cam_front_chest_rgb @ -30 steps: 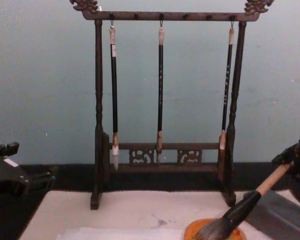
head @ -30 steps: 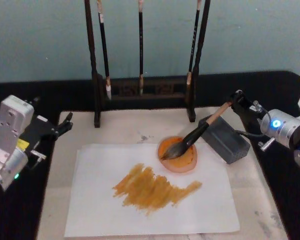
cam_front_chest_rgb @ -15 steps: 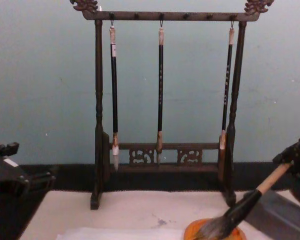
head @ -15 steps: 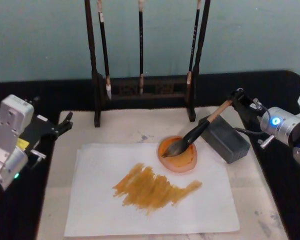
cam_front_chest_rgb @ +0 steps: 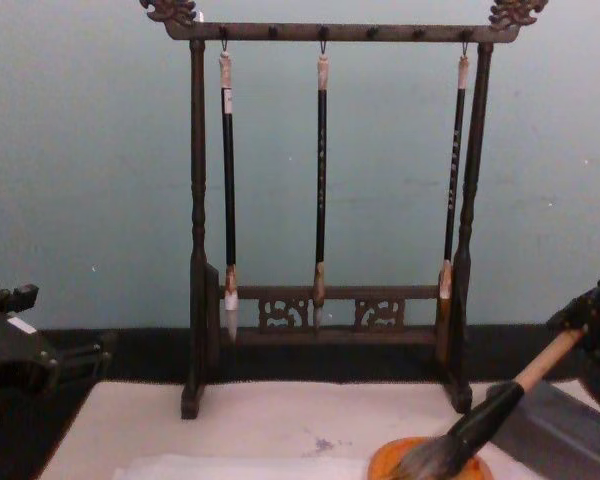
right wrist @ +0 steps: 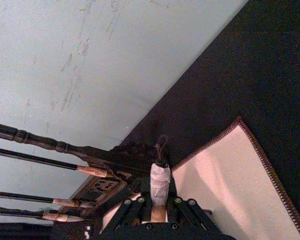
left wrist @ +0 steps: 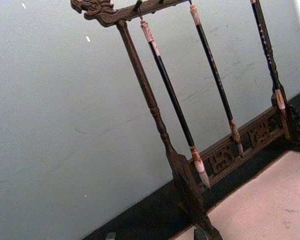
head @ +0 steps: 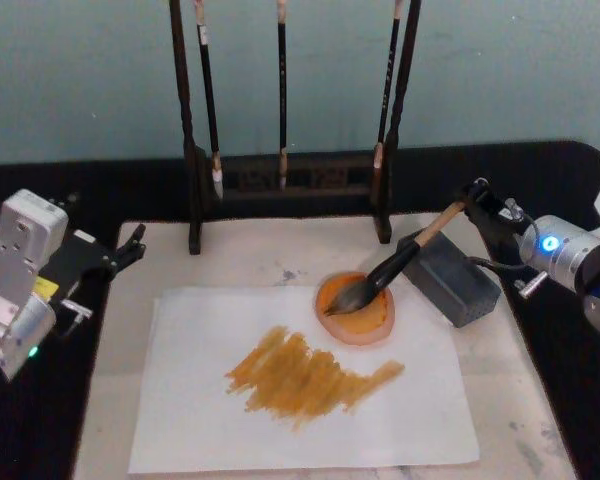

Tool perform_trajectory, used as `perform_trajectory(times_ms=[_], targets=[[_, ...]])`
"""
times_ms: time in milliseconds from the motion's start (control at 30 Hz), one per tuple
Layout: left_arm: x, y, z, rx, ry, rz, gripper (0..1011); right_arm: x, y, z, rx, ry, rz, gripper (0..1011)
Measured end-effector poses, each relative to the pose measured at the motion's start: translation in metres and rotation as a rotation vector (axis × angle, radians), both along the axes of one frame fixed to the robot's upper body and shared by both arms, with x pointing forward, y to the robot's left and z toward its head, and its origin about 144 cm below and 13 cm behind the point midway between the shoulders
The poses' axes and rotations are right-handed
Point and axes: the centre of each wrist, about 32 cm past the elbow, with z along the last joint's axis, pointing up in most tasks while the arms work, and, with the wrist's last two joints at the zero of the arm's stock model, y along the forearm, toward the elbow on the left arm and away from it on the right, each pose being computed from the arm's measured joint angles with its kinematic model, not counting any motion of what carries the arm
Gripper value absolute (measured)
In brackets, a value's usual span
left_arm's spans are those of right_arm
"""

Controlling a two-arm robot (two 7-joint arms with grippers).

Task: Pick up the brush from the inkstone, write on the paper, then place the brush back to its original position.

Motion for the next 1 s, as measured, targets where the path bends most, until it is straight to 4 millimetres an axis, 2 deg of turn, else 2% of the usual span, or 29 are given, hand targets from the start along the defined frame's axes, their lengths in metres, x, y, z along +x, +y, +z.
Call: perform_trajectory(times_ms=[567,733,767,833,867,967,1000], targets=[[0.0000,0.0000,0.0000,0.000,0.000,0.000,1010,-0.0001,0.0002,-0.0001,-0.003,-0.003,-0.002,177],[0.0000,0.0000,0.0000,0.000,0.000,0.000,1010,-0.0001,0.0003,-0.0001,-0.002,-0.003,-0.001,303],[0.0000,0.0000,0.0000,0.000,0.000,0.000,1010,-0.0002,0.0004,-0.0001,-0.002,-0.003,-0.001,362],[0.0000,0.0000,0.0000,0.000,0.000,0.000,1010,-0.0002,0.0004,-0.0001,-0.002,-0.003,-0.001,393],[0.0000,0.0000,0.0000,0.000,0.000,0.000,1010,-0.0002,0.0004,-0.0001,-0.002,-0.003,-0.001,462],[0.0000,0.0000,0.0000,0.000,0.000,0.000,1010,-0.0002,0.0004,0.0000,-0.002,-0.003,-0.001,525],[0.0000,0.0000,0.0000,0.000,0.000,0.000,1010,-0.0002,0.0004,0.0000,-0.002,-0.002,-0.001,585]])
